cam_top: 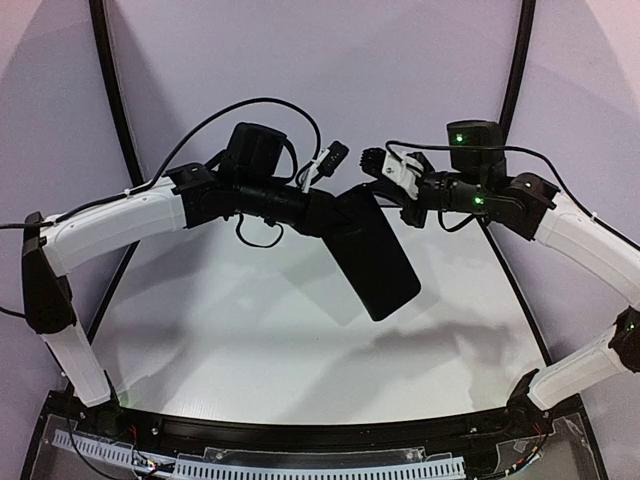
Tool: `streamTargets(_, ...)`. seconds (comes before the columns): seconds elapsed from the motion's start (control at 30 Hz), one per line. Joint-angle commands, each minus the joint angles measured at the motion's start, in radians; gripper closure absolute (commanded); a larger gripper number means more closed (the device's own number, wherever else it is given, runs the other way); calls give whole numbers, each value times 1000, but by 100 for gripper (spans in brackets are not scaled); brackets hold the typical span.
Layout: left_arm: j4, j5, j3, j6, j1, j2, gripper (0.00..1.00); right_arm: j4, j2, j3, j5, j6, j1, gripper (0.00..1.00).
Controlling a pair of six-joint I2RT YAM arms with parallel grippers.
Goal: Sort the hair-cutting tools
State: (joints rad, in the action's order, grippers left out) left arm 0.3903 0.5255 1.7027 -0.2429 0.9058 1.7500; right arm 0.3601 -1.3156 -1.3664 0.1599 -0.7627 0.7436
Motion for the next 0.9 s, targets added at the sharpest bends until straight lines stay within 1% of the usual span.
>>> streamTargets(0.0, 238, 161, -19, 46, 79, 78, 99, -320, -13, -90, 34, 40, 0, 100)
streamTargets(0.2, 217, 167, -74, 97, 79, 23, 99, -313, 69, 22, 99, 44, -1, 100)
streamTargets(0.27, 198, 126, -94, 102, 78, 8, 99, -327, 108, 57, 121, 106, 0, 100)
streamTargets(0.3, 178, 82, -106, 94, 78, 0, 96, -325, 121, 59, 125, 151, 1, 100)
streamTargets(0.33, 158, 48, -114, 87, 79, -10, 90, -326, 132, 59, 125, 191, 3, 100)
streamTargets(0.37, 139, 5, -126, 72, 78, -17, 77, -328, 143, 60, 126, 218, 7, 100)
streamTargets(0.4, 87, -26, -140, 59, 77, -24, 70, -330, 151, 58, 119, 234, 12, 100)
streamTargets(0.47, 24, -53, -163, 33, 75, -44, 67, -346, 161, 57, 88, 274, 21, 100)
streamTargets(0.6, -217, -52, -263, -44, 58, -83, 52, -427, 185, 71, 58, 402, 25, 100)
streamTargets(0.7, -384, -27, -322, -122, 36, -98, 45, -465, 196, 76, 80, 488, 24, 100)
streamTargets(0.8, -597, 18, -385, -213, 21, -101, 36, -489, 200, 84, 89, 528, 26, 100)
streamTargets(0.87, -663, 29, -415, -243, 14, -103, 31, -476, 198, 69, 70, 548, 25, 100)
